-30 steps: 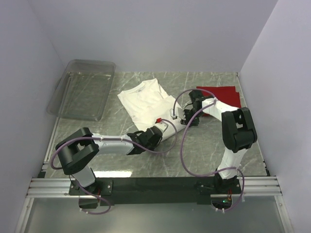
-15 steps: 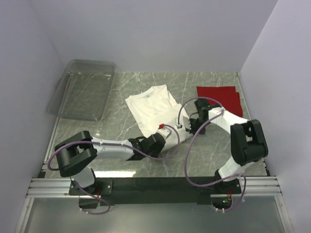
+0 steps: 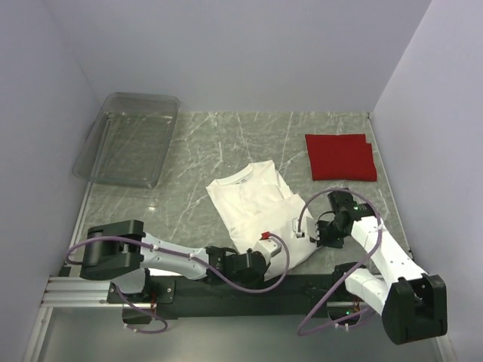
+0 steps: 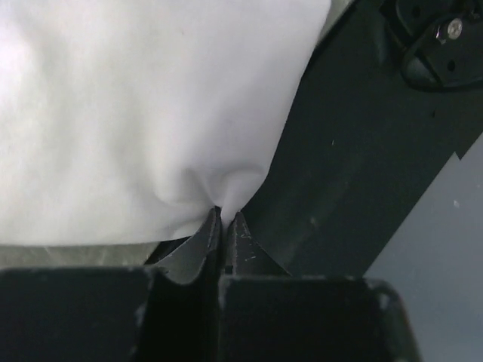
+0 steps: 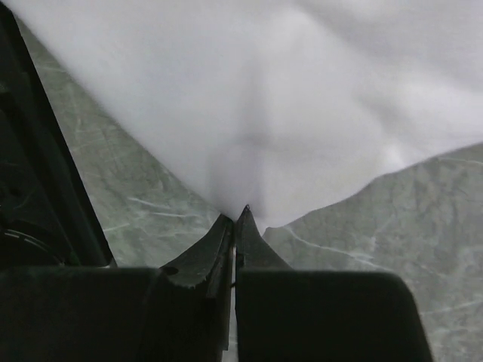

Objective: Fold and stack the t-shirts
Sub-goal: Fold the tshirt

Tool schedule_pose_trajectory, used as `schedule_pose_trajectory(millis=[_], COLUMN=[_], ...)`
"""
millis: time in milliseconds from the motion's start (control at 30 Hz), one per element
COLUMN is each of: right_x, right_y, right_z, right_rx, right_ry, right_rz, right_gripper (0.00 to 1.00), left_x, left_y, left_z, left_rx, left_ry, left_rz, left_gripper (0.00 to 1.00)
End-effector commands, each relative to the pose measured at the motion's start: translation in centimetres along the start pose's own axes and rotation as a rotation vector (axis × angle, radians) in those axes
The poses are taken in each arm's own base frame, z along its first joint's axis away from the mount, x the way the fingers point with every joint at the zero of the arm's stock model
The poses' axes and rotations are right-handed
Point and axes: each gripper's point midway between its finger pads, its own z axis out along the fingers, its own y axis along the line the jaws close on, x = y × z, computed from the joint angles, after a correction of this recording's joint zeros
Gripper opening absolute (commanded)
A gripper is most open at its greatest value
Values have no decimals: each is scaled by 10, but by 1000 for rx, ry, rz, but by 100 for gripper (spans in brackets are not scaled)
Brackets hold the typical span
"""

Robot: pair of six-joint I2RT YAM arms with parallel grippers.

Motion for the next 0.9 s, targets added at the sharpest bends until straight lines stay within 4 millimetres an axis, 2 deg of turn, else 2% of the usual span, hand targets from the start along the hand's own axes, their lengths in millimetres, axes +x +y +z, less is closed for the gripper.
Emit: schedule_pose_trajectory(millis=[0, 33, 100, 133, 267, 467, 500, 533, 600, 633, 667, 700, 733, 767, 800, 833, 867], right_x=[-7, -11, -12, -20, -38, -70, -74, -82, -93, -103, -109, -114, -124, -130, -135, -143, -146], right_y=[-9, -19, -27, -39, -59, -101, -106, -120, -131, -144, -152, -158, -171, -180, -187, -201, -210], right_z=[-11, -18, -21, -29, -41, -72, -72, -83, -83, -92, -87, -87, -95, -88, -87, -95, -88], right_rx=[16, 35, 18, 39, 16, 50, 34, 64, 41, 68, 48, 47, 73, 60, 64, 94, 83], right_ry=[-19, -27, -35, -61, -114, -202, -211, -228, -249, -265, -272, -276, -290, -295, -301, -316, -317], right_rz=[13, 18, 52, 49, 66, 81, 89, 80, 105, 93, 118, 122, 115, 142, 149, 146, 183], right_gripper=[0, 0, 0, 0, 0, 0, 0, 0, 0, 0, 0, 0, 0, 0, 0, 0, 0], left_x=[39, 34, 19, 14, -9, -61, -77, -84, -107, -114, -124, -133, -137, -144, -149, -153, -159], left_y=[13, 19, 20, 24, 38, 67, 77, 82, 102, 108, 113, 130, 137, 144, 161, 168, 175], left_z=[-20, -23, -31, -33, -48, -76, -84, -87, -98, -100, -104, -107, -107, -107, -109, -109, -110], left_rx=[-41, -73, -79, -89, -118, -121, -125, -133, -160, -171, -180, -216, -231, -246, -279, -291, -305], left_ry=[128, 101, 55, 38, -45, -198, -241, -260, -319, -332, -352, -369, -371, -374, -383, -387, -393], left_rz=[-38, -35, -42, -52, -76, -123, -149, -154, -162, -162, -148, -171, -173, -166, -188, -197, -200], left_gripper=[1, 1, 1, 1, 1, 1, 1, 1, 1, 1, 1, 1, 1, 1, 1, 1, 1])
